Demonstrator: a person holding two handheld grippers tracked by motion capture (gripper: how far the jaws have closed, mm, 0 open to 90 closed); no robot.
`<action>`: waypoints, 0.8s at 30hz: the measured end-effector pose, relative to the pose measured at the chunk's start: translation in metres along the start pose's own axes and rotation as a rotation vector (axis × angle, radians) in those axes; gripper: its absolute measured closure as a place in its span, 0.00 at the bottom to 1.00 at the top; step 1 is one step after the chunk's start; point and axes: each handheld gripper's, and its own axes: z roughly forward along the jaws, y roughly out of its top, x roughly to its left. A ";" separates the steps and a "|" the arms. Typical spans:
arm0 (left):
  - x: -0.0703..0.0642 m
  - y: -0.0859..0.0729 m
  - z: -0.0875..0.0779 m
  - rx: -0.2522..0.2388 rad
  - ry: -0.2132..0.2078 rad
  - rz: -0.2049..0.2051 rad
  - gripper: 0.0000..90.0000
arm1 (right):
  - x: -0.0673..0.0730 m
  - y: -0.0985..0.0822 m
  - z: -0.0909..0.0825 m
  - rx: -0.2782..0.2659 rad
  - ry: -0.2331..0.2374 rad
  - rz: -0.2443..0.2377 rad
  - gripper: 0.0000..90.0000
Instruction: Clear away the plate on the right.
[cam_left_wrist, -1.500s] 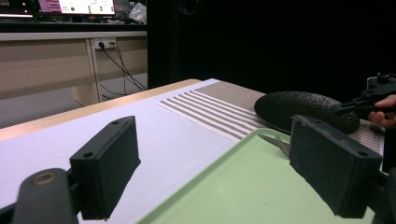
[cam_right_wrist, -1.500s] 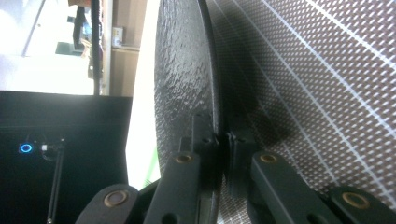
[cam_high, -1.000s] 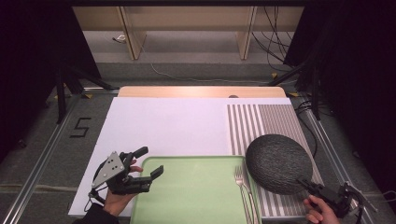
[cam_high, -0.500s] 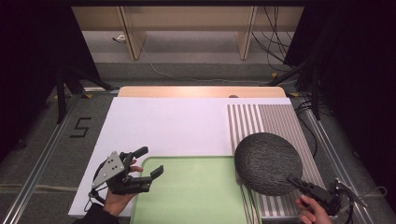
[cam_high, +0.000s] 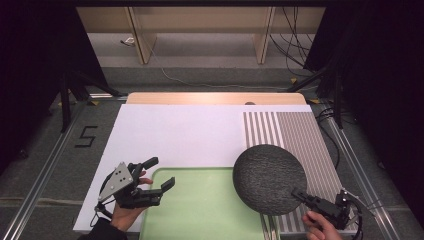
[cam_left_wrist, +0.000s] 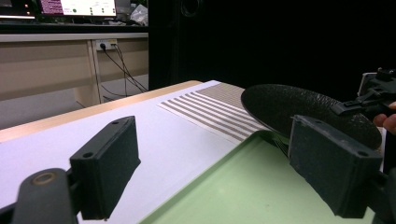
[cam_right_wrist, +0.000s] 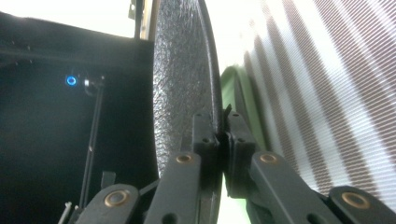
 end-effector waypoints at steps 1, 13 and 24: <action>0.000 0.000 0.000 0.000 0.000 0.000 0.17 | 0.001 -0.001 0.002 0.009 0.000 -0.003 0.95; 0.000 0.000 0.000 0.002 -0.001 0.000 0.17 | 0.005 -0.018 0.023 0.111 0.007 -0.022 0.95; 0.000 0.000 0.000 0.002 -0.001 0.001 0.17 | 0.011 -0.034 0.042 0.197 0.011 -0.056 0.95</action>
